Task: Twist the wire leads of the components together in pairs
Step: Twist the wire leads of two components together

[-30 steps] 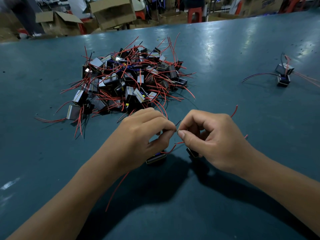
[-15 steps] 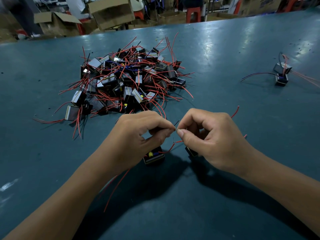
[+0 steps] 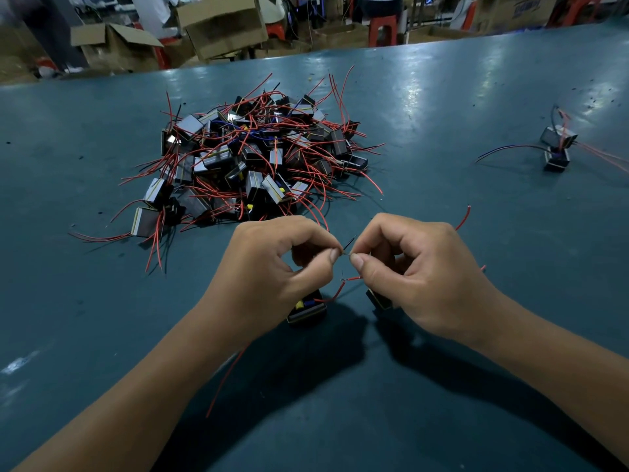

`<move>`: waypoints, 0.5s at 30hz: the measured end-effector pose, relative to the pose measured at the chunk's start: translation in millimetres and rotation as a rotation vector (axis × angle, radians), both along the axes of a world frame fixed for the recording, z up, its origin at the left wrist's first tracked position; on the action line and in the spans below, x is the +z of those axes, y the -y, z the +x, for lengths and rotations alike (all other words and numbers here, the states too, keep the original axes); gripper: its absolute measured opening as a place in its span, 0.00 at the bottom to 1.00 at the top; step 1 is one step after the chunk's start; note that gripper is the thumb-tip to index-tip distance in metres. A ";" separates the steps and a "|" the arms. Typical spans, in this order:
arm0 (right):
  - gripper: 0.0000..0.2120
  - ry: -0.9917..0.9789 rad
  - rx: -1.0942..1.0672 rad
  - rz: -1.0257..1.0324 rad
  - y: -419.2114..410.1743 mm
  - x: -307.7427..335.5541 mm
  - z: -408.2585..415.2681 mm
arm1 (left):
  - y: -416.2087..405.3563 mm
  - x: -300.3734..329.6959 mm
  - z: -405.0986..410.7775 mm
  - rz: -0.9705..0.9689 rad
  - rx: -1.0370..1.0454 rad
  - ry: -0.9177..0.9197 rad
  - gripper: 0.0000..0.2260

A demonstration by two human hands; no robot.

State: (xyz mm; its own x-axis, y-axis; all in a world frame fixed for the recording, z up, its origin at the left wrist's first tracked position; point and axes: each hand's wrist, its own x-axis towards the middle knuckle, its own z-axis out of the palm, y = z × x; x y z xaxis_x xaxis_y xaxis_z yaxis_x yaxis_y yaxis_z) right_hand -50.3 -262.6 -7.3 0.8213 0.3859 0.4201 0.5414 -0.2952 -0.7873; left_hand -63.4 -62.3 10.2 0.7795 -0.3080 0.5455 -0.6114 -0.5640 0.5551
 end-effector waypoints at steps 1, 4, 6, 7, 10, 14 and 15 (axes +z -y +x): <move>0.05 -0.001 0.001 0.001 0.0 -0.2 0.3 | 0.0 0.4 -0.4 -0.006 0.000 -0.009 0.03; 0.05 -0.001 0.001 -0.001 -0.7 -0.3 -0.5 | 1.3 1.2 -3.0 -0.012 -0.012 -0.046 0.03; 0.05 0.004 -0.008 0.004 0.0 0.3 -0.9 | -0.2 2.1 -1.7 -0.092 0.001 -0.153 0.03; 0.06 0.010 -0.021 0.010 1.0 1.0 -0.5 | -3.3 3.2 0.7 -0.172 0.020 -0.227 0.04; 0.06 -0.002 -0.034 0.041 3.9 4.1 1.4 | -16.9 5.4 8.7 -0.311 0.042 -0.341 0.05; 0.05 -0.022 0.005 0.027 1.7 4.2 -0.7 | -14.8 1.2 7.1 -0.130 -0.072 -0.214 0.05; 0.05 -0.023 0.008 0.027 1.4 3.9 -0.8 | -12.5 -0.1 7.4 -0.068 -0.098 -0.148 0.07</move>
